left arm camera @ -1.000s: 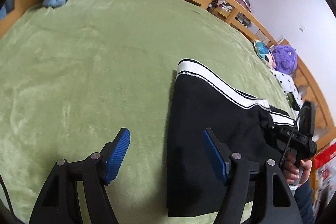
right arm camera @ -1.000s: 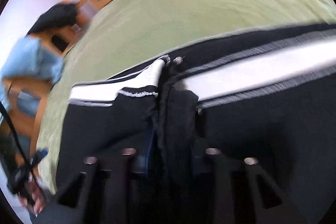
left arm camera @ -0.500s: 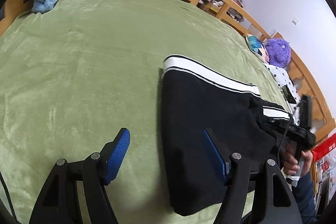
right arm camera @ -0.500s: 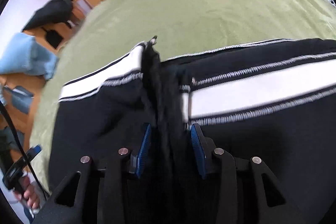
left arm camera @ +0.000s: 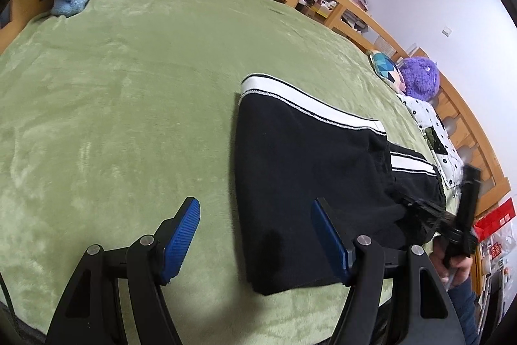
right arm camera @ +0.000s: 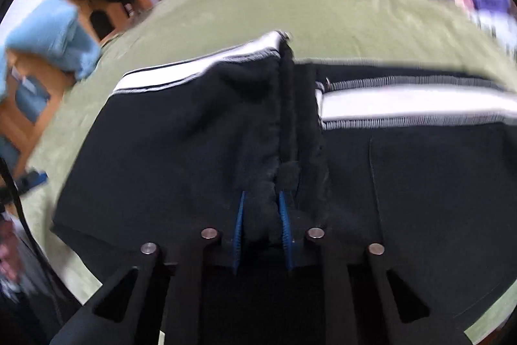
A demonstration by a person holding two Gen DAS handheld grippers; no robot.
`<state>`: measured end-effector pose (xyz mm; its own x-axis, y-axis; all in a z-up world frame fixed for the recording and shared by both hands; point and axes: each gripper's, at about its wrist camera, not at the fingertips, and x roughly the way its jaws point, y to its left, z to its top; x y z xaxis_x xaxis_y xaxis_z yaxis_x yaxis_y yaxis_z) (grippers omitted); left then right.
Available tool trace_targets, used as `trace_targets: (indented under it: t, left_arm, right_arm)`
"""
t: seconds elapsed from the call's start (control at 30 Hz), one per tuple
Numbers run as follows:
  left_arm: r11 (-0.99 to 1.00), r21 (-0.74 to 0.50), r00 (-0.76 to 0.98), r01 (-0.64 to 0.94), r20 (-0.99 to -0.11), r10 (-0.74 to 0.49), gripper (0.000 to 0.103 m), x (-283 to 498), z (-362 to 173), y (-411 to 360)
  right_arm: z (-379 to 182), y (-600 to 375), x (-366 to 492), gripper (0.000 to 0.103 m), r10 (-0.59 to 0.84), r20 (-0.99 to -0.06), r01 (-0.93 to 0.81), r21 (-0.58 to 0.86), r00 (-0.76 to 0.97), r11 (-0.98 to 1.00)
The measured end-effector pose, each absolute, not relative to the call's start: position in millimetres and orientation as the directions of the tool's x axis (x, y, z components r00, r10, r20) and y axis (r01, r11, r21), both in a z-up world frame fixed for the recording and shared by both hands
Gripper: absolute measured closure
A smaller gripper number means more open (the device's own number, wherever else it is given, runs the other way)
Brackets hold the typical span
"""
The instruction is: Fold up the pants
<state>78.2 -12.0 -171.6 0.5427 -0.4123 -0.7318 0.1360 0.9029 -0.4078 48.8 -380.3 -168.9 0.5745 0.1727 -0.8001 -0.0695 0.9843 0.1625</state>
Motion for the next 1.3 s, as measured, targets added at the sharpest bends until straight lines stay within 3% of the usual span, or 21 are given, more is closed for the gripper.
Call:
trace_targets:
  t: [0.1, 0.2, 0.37, 0.43, 0.53, 0.6, 0.8, 0.87, 0.93, 0.97, 1.03, 1.13, 1.3]
  left_arm:
    - [0.900, -0.417, 0.553, 0.129, -0.723, -0.414, 0.034, 73.3, -168.1, -3.9]
    - [0.889, -0.437, 0.550, 0.134, -0.713, -0.434, 0.034, 70.9, -168.0, -0.2]
    - [0.877, -0.458, 0.527, 0.143, -0.715, -0.459, 0.034, 72.2, -175.7, -5.0]
    - [0.878, -0.455, 0.513, 0.150, -0.723, -0.463, 0.034, 73.4, -179.0, -8.0]
    - [0.881, -0.442, 0.506, 0.171, -0.727, -0.463, 0.034, 73.9, -179.8, -10.5]
    - [0.879, -0.444, 0.507, 0.172, -0.726, -0.466, 0.034, 75.2, -180.2, -10.9]
    - [0.887, -0.438, 0.505, 0.147, -0.738, -0.448, 0.034, 85.6, -182.1, -11.8]
    - [0.894, -0.428, 0.507, 0.135, -0.745, -0.433, 0.034, 88.4, -182.1, -11.0]
    - [0.895, -0.428, 0.506, 0.126, -0.749, -0.429, 0.034, 91.7, -182.2, -9.3]
    - [0.895, -0.429, 0.505, 0.123, -0.749, -0.428, 0.034, 93.1, -182.2, -8.7]
    - [0.896, -0.425, 0.508, 0.126, -0.749, -0.427, 0.034, 96.0, -181.5, -8.4]
    - [0.894, -0.428, 0.507, 0.131, -0.747, -0.431, 0.034, 99.7, -182.3, -11.6]
    - [0.874, -0.461, 0.439, 0.156, -0.760, -0.479, 0.034, 105.2, -197.2, -28.4]
  right_arm:
    - [-128.4, -394.7, 25.4, 0.086, 0.225, -0.723, -0.075, 0.233, 0.653, 0.970]
    - [-111.7, -395.8, 3.9, 0.086, 0.224, -0.706, -0.088, 0.224, 0.672, 0.971]
    - [-162.7, -380.0, -0.7, 0.080, 0.171, -0.835, -0.106, 0.135, 0.523, 0.985]
    - [-170.5, -378.6, -3.0, 0.078, 0.170, -0.843, -0.106, 0.135, 0.511, 0.985]
    - [-151.5, -383.3, -1.5, 0.067, 0.198, -0.818, -0.123, 0.156, 0.539, 0.980]
    - [-135.4, -387.9, 4.1, 0.050, 0.200, -0.775, -0.119, 0.162, 0.600, 0.980]
    - [-128.2, -393.2, 68.1, 0.049, 0.202, -0.746, -0.117, 0.165, 0.635, 0.979]
    - [-140.8, -395.8, 94.2, 0.058, 0.214, -0.764, -0.110, 0.185, 0.609, 0.976]
    - [-159.0, -396.6, 116.3, 0.080, 0.243, -0.788, -0.112, 0.218, 0.566, 0.969]
    - [-167.3, -396.2, 125.7, 0.096, 0.267, -0.800, -0.124, 0.238, 0.538, 0.963]
    - [-171.4, -400.5, 132.3, 0.097, 0.221, -0.792, -0.100, 0.200, 0.570, 0.975]
    - [-173.1, -420.1, 135.2, 0.097, 0.265, -0.755, -0.053, 0.293, 0.599, 0.955]
    - [-185.6, -403.3, 137.5, 0.092, 0.210, -0.834, -0.075, 0.200, 0.510, 0.977]
